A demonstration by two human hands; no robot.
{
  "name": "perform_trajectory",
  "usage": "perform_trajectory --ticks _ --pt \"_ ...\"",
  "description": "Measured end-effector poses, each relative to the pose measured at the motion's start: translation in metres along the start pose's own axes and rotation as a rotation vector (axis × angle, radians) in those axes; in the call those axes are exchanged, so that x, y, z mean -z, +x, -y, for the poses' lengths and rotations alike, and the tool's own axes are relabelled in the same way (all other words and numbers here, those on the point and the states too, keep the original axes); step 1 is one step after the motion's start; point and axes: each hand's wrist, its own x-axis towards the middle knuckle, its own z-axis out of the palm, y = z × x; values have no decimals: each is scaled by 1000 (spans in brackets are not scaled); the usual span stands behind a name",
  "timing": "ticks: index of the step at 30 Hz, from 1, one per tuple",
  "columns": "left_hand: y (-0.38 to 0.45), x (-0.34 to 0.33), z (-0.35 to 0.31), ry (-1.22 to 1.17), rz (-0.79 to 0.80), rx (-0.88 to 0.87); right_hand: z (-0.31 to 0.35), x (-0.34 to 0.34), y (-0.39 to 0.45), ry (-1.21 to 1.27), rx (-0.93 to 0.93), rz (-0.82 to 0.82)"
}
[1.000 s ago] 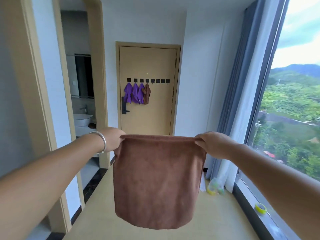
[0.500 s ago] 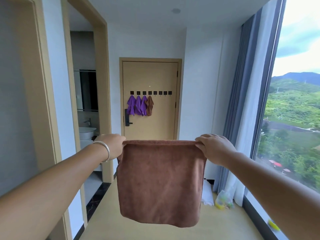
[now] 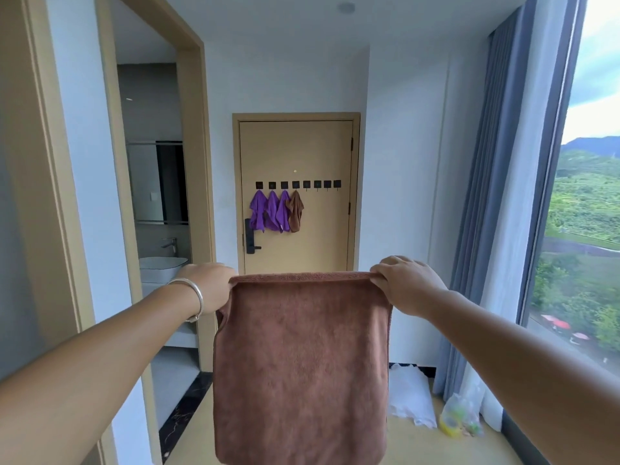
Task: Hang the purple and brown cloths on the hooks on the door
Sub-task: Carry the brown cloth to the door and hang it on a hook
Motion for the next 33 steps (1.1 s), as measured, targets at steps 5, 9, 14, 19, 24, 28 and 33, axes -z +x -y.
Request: perform_trajectory --ticks 5,9,14,19,24,28,33 --pt "80 -13 -13 18 -15 -6 -44 -27 71 17 -1 -13" --pt "137 -29 -23 -4 -28 -13 -77 -53 123 17 -2 -24" --pt "194 -63 -32 -10 2 -15 -103 -94 174 19 4 4" --pt "266 -103 -23 -11 29 -36 -117 -134 233 19 1 26" --pt "355 -144 -1 -46 -18 -70 -123 -169 305 9 -36 33" --pt "427 -175 26 -63 -37 -85 -120 -189 373 -9 -59 40" --pt "505 -202 59 -54 -66 -82 -112 -215 453 2 -76 26"
